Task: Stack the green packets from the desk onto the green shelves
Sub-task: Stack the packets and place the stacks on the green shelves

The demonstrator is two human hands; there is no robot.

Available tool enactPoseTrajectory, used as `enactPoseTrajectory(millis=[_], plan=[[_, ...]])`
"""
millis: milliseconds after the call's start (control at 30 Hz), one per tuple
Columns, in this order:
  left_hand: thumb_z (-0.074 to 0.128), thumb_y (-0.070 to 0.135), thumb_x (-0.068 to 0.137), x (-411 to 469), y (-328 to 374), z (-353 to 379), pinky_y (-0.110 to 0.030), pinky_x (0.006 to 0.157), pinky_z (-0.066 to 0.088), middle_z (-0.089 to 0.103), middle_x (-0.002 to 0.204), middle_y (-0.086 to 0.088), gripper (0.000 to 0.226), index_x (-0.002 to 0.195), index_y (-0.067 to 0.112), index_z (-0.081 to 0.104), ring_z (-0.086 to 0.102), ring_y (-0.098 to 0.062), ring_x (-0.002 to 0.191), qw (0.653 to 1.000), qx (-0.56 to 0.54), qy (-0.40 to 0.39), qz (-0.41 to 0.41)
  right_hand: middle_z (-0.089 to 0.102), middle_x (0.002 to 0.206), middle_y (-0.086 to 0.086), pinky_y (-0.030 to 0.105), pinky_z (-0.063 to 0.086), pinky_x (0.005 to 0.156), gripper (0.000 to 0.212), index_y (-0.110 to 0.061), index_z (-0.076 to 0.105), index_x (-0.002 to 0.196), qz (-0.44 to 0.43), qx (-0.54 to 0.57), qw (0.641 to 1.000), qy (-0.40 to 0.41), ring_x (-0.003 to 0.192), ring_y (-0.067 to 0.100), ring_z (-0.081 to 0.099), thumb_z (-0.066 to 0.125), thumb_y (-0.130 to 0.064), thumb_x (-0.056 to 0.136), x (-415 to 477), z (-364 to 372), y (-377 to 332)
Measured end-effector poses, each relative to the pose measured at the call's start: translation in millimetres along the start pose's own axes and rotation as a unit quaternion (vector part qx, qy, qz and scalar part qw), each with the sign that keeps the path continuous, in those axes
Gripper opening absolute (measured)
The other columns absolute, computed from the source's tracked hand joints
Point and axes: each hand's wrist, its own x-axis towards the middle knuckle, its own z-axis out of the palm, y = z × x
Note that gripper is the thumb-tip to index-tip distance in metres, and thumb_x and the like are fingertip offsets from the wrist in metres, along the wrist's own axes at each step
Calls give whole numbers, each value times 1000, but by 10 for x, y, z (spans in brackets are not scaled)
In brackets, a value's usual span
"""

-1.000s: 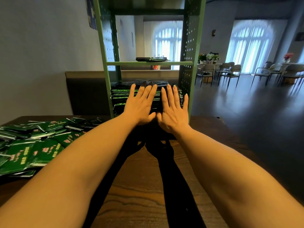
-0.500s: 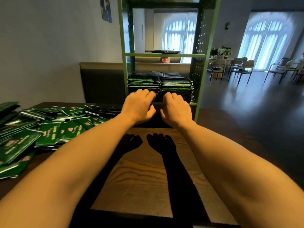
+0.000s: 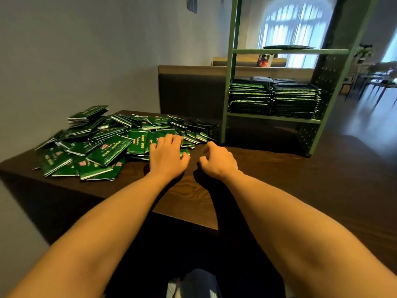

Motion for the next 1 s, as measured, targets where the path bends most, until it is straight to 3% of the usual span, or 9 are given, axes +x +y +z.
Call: enactPoseTrajectory(millis=[133,267,333,667,833,933,1000], plan=[[59,40,85,-176,-245,32,-53,108,27,33,151,-15,62,142,23,42,25,-33,142,994,17,-43,-101,69,97,0,34,50,83,16,-24,60,111,37,200,979,28,100,26,68,61,-30,96,37,312,-159],[53,47,91,-242,-331,112,-58,115,15,11,161,-19,73,155,36,19,3,-36,149,978,-12,-120,-170,64,92,-7,32,49,80,9,-26,61,105,52,252,963,78,95,23,67,62,-27,96,67,436,-89],[49,50,93,-223,-345,128,-59,116,13,11,162,-17,68,154,36,23,2,-35,150,972,-27,-147,-178,63,89,-11,33,51,79,8,-27,61,104,48,269,958,84,90,23,69,62,-26,96,81,431,-56],[49,39,98,-231,-326,151,-55,113,20,36,154,-10,49,136,9,54,20,-23,148,982,-48,-45,-177,65,88,-9,30,47,76,5,-28,63,101,40,242,967,74,89,18,66,60,-28,97,89,480,-30],[50,32,101,-234,-383,129,-42,101,32,55,133,-9,38,123,4,63,50,-26,122,966,-145,54,-206,75,95,4,32,51,85,19,-24,72,93,90,204,975,22,94,25,67,58,-36,97,201,430,-221],[51,18,101,-215,-421,74,-22,87,34,60,128,-13,30,120,1,66,56,-27,115,932,-239,88,-259,76,96,13,46,62,86,21,-15,64,76,148,305,940,-25,94,34,74,62,-30,91,371,431,-365],[53,11,99,-195,-447,65,-20,88,37,64,123,-14,26,116,1,69,59,-27,113,906,-283,106,-295,71,112,18,44,65,71,20,-8,59,85,184,387,902,-56,98,39,73,67,-25,91,455,441,-448]])
